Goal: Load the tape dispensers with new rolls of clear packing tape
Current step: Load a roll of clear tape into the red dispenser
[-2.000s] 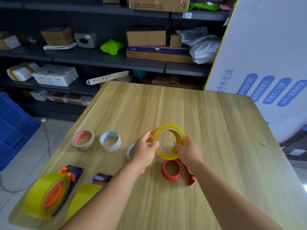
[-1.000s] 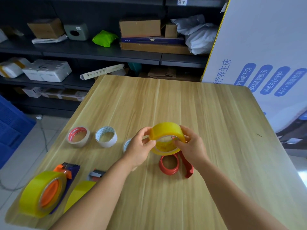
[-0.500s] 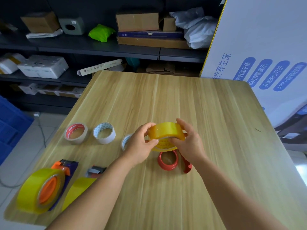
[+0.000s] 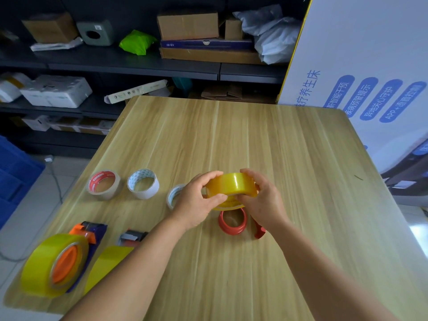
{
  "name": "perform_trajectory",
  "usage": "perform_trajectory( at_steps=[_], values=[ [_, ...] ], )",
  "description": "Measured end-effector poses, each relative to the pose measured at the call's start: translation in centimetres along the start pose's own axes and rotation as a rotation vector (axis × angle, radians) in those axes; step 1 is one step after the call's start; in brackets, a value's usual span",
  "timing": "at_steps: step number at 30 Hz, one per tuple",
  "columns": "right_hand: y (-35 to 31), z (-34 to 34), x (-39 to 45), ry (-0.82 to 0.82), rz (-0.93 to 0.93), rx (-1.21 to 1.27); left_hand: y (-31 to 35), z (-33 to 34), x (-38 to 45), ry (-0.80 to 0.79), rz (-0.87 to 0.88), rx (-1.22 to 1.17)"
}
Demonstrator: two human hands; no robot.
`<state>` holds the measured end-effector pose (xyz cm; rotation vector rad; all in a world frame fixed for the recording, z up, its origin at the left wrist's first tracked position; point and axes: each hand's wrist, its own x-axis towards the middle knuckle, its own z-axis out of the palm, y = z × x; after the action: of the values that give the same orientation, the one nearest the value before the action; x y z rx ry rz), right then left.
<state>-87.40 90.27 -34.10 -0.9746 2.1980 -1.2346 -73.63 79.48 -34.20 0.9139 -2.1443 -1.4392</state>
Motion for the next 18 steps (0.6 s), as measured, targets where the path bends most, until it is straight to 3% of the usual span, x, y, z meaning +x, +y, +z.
perform_trajectory(
  at_steps=[6, 18],
  values=[
    [0.1, -0.5, 0.3, -0.027, 0.041, -0.002, -0.1, 0.4, -0.2, 0.047, -0.001, -0.169],
    [1.2, -0.1, 0.3, -0.084, 0.094, 0.064, 0.3, 0.7, -0.1, 0.114, 0.004, 0.023]
  ],
)
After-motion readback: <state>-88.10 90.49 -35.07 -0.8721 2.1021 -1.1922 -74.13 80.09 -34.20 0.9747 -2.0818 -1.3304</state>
